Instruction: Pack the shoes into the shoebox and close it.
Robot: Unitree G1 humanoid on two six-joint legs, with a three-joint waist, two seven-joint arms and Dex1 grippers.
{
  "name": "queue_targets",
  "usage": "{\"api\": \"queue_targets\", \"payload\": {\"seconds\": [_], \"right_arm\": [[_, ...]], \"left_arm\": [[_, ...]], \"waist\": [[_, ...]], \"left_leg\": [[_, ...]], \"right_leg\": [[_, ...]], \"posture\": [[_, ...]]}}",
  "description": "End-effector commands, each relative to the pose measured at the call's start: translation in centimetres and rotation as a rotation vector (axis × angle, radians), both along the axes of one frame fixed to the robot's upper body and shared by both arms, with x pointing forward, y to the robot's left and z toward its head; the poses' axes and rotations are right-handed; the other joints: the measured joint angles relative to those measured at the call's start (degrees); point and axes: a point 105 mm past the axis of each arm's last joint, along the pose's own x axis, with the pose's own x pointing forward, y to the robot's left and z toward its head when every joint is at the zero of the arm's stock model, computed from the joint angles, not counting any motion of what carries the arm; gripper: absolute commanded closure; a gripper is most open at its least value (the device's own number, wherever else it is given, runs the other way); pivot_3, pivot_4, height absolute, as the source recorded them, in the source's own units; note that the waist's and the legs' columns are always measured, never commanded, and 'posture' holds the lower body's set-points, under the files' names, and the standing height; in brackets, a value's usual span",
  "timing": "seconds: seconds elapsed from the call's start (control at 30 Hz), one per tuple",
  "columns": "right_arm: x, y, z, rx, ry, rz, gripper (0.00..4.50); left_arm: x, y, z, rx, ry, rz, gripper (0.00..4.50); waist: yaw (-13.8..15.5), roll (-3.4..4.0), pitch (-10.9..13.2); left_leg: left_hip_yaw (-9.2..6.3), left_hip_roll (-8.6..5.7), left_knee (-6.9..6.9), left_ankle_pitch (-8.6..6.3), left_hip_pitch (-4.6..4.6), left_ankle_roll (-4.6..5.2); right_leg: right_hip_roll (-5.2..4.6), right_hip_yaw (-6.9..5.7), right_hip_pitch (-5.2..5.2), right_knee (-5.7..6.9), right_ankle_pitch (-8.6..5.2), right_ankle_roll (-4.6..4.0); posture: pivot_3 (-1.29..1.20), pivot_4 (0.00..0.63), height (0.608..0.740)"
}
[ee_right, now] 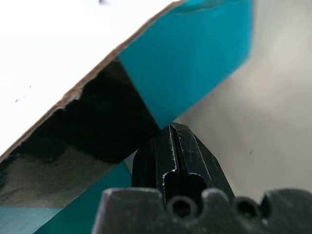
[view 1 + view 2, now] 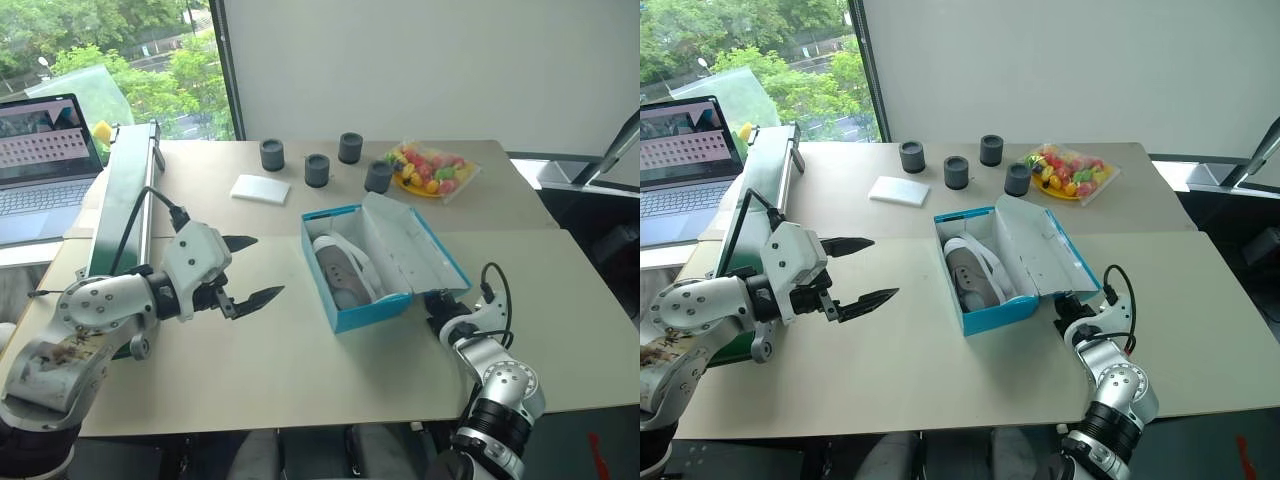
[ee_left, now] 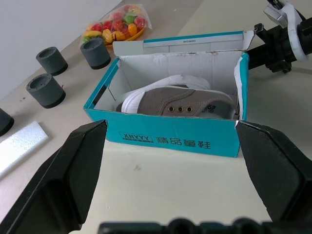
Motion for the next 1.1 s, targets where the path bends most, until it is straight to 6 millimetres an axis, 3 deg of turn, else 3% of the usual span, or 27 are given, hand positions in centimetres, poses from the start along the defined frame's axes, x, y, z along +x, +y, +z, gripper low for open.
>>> {"api": "queue_targets", "payload": {"seconds": [0.03, 0.3, 0.53, 0.77, 0.83, 0.97, 1.1], "right_arm": [[0.1, 0.0, -0.6, 0.105, -0.037, -0.104, 4.46], [1.4, 1.4, 4.6, 0.186, -0.35, -0.073, 4.46], [1.2, 1.9, 8.9, 0.172, -0.575, 0.023, 4.46], [0.1, 3.8, 14.3, 0.164, -0.822, 0.225, 4.46], [-1.1, 4.8, 16.7, 0.156, -0.937, 0.343, 4.46], [-1.7, 6.5, 18.2, 0.108, -0.984, 0.492, 4.46], [-1.8, 12.9, 18.3, -0.209, -0.906, 0.868, 4.46]], "left_arm": [[0.0, 0.2, 1.0, 0.016, -0.045, -0.003, 0.0], [0.1, 0.3, 1.1, 0.021, -0.049, 0.007, 0.0], [-0.1, 0.3, 0.9, 0.019, -0.048, 0.021, 0.0], [-0.1, 0.2, 0.9, 0.011, -0.055, 0.033, 0.0], [0.0, 0.2, 0.9, 0.007, -0.06, 0.039, 0.0], [0.1, 0.2, 1.0, 0.003, -0.067, 0.049, 0.0], [0.1, 0.2, 1.1, 0.0, -0.076, 0.059, 0.0]], "waist": [[-0.06, -0.02, -0.01], [-0.51, 0.66, 0.41], [-0.56, 0.78, 0.46], [-0.5, 0.8, 0.48], [-0.52, 0.81, 0.48], [-0.54, 0.82, 0.49], [-0.7, 0.83, 0.5]], "left_leg": [[0.0, 0.01, 0.0, 0.0, 0.0, 0.0], [0.03, 0.06, -0.08, 0.0, -0.16, 0.0], [0.11, 0.14, -0.26, 0.0, -0.73, 0.0], [0.12, 0.13, -0.23, 0.0, -0.81, 0.0], [0.13, 0.14, -0.23, 0.0, -0.8, 0.0], [0.13, 0.16, -0.23, 0.0, -0.8, 0.0], [0.19, 0.13, -0.19, 0.0, -0.79, 0.0]], "right_leg": [[0.0, 0.0, 0.0, -0.01, 0.0, 0.0], [0.02, 0.06, -0.24, 0.03, 0.01, -0.02], [0.13, 0.18, -1.09, 0.26, 0.21, -0.47], [0.12, 0.18, -1.16, 0.26, 0.21, -0.47], [0.14, 0.17, -1.15, 0.26, 0.21, -0.47], [0.16, 0.18, -1.15, 0.25, 0.21, -0.47], [0.16, 0.2, -1.16, 0.26, 0.21, -0.47]], "posture": [[0.0, 0.15, 0.728], [0.0, 0.15, 0.728], [0.0, 0.15, 0.728], [0.0, 0.15, 0.728], [0.0, 0.15, 0.728], [0.0, 0.15, 0.728], [0.0, 0.15, 0.728]]}}
